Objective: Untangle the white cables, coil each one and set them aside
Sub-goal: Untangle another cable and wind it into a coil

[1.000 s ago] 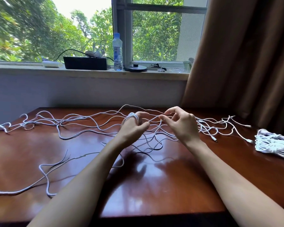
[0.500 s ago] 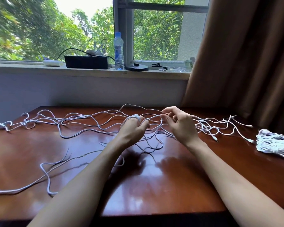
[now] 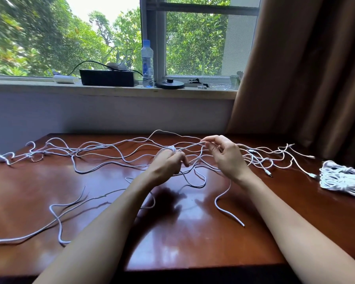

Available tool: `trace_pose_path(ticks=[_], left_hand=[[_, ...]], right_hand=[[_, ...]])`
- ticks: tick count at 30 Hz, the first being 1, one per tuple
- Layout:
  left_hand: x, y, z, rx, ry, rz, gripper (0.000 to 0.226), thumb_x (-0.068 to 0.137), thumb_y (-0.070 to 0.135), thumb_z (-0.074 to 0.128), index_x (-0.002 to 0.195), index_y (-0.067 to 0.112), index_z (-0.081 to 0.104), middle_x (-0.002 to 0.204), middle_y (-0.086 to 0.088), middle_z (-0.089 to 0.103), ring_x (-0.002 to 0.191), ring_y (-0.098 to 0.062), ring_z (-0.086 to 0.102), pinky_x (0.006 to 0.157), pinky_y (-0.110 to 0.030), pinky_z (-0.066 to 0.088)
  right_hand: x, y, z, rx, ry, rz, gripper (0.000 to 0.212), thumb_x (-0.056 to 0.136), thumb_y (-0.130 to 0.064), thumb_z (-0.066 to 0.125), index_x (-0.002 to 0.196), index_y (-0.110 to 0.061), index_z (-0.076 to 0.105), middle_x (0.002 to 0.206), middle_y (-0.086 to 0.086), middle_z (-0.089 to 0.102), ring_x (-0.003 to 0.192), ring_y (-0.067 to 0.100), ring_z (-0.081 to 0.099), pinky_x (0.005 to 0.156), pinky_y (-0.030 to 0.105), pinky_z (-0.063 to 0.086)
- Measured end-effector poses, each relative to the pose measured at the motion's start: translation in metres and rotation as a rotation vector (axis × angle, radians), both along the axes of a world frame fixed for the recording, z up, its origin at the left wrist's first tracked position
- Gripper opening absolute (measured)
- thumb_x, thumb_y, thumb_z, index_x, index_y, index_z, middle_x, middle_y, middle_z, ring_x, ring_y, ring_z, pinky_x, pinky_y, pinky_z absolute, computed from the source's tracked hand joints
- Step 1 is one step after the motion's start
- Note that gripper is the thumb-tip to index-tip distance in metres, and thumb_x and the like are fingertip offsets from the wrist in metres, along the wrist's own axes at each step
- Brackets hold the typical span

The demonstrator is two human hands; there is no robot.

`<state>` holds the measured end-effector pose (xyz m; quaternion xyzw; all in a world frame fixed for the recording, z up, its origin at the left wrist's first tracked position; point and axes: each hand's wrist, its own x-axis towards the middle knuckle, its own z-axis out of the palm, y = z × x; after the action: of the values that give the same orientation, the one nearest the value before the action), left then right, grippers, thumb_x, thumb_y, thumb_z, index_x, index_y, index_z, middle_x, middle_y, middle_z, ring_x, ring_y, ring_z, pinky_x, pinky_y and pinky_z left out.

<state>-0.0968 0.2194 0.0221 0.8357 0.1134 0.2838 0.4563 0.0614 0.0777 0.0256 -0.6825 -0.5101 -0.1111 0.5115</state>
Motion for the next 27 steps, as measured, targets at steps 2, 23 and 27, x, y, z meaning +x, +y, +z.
trace_pose_path(ticks=[2,23,27], left_hand=[[-0.001,-0.003,0.002,-0.063,-0.040,-0.050,0.028,0.074,0.026,0.049,0.061,0.009,0.066,0.041,-0.004,0.041,0.041,-0.016,0.036,0.046,-0.022,0.028],[-0.009,0.014,0.022,-1.057,-0.419,-0.385,0.040,0.084,0.032,0.037,0.059,0.007,0.058,0.040,0.001,0.026,0.031,-0.011,0.021,0.044,-0.019,0.010],[-0.012,0.016,0.021,-1.181,-0.542,-0.458,0.033,0.081,0.029,0.039,0.062,0.008,0.056,0.046,0.001,0.029,0.033,-0.011,0.022,0.041,-0.024,0.011]], right_hand=[[-0.001,-0.001,0.003,0.020,0.023,-0.055,0.013,0.097,-0.037,0.066,0.105,-0.030,0.073,0.088,-0.008,0.070,0.081,0.004,0.066,0.075,0.028,0.054],[-0.004,-0.004,-0.001,-0.141,-0.023,0.013,0.004,0.091,-0.025,0.074,0.095,-0.025,0.072,0.064,-0.010,0.060,0.052,0.003,0.051,0.058,0.015,0.039],[-0.007,-0.002,-0.003,-0.151,-0.029,0.059,0.009,0.092,-0.021,0.071,0.096,-0.029,0.074,0.072,-0.003,0.063,0.055,0.005,0.051,0.062,0.022,0.046]])
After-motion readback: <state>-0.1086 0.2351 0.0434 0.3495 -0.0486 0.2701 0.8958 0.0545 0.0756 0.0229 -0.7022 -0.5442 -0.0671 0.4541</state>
